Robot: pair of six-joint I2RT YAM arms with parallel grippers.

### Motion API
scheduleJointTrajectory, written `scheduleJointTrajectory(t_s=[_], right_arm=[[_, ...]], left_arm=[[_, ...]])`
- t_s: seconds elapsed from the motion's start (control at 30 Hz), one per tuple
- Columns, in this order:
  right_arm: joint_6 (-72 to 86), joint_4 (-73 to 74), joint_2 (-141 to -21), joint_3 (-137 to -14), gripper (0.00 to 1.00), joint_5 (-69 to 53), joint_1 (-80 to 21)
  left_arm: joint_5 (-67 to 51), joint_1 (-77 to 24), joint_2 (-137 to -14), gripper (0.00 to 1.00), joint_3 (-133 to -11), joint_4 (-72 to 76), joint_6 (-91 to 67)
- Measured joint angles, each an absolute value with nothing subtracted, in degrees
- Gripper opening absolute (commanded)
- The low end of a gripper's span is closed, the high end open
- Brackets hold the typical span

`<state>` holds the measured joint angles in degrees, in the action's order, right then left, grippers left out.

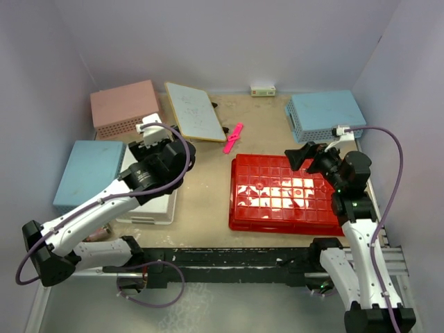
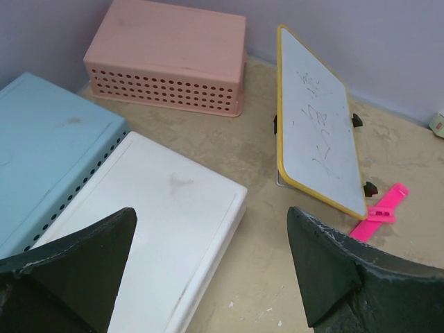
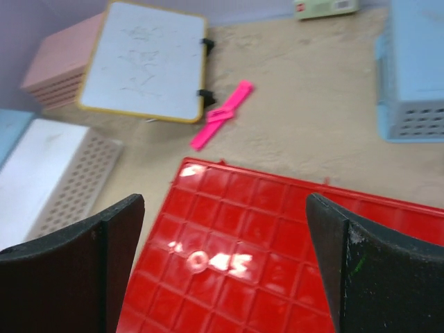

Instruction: Turn the large container upside down

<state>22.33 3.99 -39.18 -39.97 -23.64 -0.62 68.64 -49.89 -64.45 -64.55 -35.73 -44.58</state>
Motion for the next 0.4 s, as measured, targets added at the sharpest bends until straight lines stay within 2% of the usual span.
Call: scheduleJointTrajectory(t_s=[0.23,0.4], right_arm=[[14.04,6.48,-40.12,-40.23,1.0,-5.06,-2.83],[13.41,9.02,-40.73,-40.29,1.0,2.24,-2.94]], left_arm=[[69.06,-49.89,-67.33,0.87,-64.16,-35.86,-45.01],[69.06,-49.89,-67.59,0.86,-64.16,-35.81,-44.64]])
